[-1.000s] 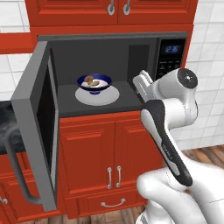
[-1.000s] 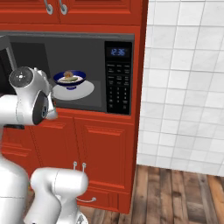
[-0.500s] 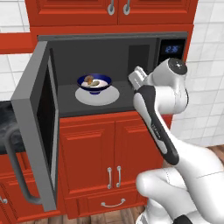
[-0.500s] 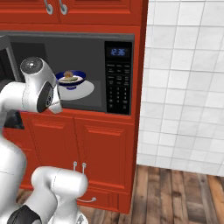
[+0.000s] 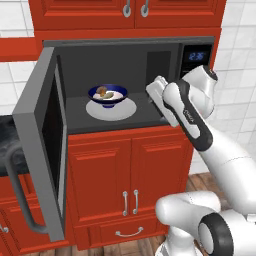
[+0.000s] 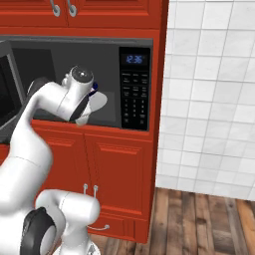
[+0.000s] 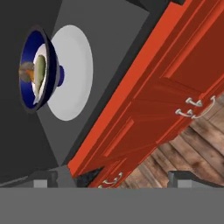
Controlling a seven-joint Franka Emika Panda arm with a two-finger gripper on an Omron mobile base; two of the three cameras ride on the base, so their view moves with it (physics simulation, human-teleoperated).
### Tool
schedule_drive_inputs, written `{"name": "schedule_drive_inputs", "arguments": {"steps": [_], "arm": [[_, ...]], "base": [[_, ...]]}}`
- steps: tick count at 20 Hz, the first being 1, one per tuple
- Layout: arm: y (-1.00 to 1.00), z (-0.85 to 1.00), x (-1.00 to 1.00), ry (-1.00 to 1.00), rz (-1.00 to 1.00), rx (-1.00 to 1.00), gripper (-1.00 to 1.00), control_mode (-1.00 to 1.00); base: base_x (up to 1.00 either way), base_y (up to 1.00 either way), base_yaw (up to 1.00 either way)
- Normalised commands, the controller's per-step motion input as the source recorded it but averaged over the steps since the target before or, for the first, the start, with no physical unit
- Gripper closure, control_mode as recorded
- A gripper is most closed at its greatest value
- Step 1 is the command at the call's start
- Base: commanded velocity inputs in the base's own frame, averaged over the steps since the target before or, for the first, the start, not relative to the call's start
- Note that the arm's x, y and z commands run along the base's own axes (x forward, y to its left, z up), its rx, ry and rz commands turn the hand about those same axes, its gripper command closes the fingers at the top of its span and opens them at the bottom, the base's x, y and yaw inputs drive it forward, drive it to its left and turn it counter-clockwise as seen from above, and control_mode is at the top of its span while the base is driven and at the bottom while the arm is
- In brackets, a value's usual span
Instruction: The microwave is finished heating the fish and mushroom. Take the bowl containing the food and place it on the dining counter.
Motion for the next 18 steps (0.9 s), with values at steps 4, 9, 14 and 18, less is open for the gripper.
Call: {"name": "schedule_drive_inputs", "arguments": {"steps": [4,9,14,18], "arm": [[0.09,0.00,0.02,0.00,0.00,0.00,-1.00,-1.00],[0.22,-0.15,0.37,0.00,0.00,0.00,-1.00,-1.00],[0.31,-0.08,0.43,0.00,0.00,0.00,-1.00,-1.00],[0.32,-0.01,0.64,0.00,0.00,0.00,-1.00,-1.00]], "base": [[0.00,0.00,0.00],[0.00,0.00,0.00],[0.00,0.00,0.00],[0.00,0.00,0.00]]}}
